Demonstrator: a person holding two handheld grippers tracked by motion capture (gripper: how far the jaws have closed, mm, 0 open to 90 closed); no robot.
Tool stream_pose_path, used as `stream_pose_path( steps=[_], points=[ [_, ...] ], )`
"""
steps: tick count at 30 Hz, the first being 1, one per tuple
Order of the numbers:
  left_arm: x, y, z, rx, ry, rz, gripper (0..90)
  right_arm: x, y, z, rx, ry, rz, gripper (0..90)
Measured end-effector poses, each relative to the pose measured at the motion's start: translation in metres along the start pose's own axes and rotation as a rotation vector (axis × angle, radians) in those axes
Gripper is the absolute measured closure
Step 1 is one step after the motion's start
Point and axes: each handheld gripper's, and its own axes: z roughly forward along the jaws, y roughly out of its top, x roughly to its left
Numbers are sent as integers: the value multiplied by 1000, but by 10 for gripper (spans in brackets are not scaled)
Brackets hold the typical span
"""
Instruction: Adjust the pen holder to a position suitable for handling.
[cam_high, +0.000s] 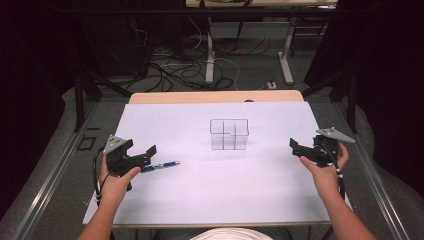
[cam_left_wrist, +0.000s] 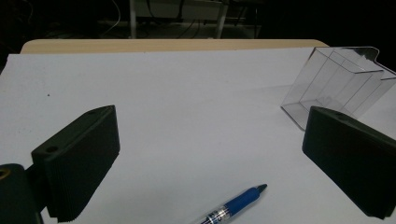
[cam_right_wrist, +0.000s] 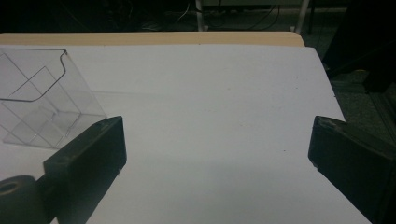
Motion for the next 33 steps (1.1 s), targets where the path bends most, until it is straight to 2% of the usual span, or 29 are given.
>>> stream_pose_path(
  steps=[4, 6, 8, 10, 13, 15, 17, 18, 21, 22, 24, 25, 26, 33],
  points=[
    [-1, 0, 0, 1, 0, 9, 40, 5, -1, 5, 11, 0, -20, 69],
    [-2, 0, 0, -4, 3, 13, 42, 11, -1, 6, 2, -8, -45, 139],
    [-2, 0, 0, -5, 7, 15, 43, 12, -1, 7, -13, -5, -54, 156],
    [-1, 0, -1, -1, 8, 18, 48, 16, -1, 9, -19, 11, -66, 261],
    [-1, 1, -2, -7, 12, 12, 52, 21, -1, 11, -20, 13, -89, 309],
    [-1, 1, -3, -11, 15, 9, 56, 24, 0, 11, -36, 20, -86, 338],
    [-1, 1, -4, -13, 18, 8, 56, 26, 1, 12, -52, 29, -80, 410],
    [-1, 1, -4, -14, 16, 2, 56, 27, 2, 11, -43, 30, -73, 427],
    [0, 0, -4, -8, 14, -7, 60, 29, 3, 10, -63, 6, -80, 476],
    [1, 0, -4, -9, 15, -10, 62, 31, 4, 10, -76, 10, -71, 488],
    [1, -1, -5, -3, 18, -14, 67, 32, 5, 10, -90, 9, -86, 492],
    [1, -1, -5, -3, 18, -14, 69, 33, 5, 9, -70, 15, -89, 501],
    [1, -1, -4, -3, 19, -15, 69, 34, 4, 12, -83, 20, -94, 506],
    [5, -2, -4, 6, 22, -13, 72, 35, 3, 21, -41, 52, -72, 576]
  ],
)
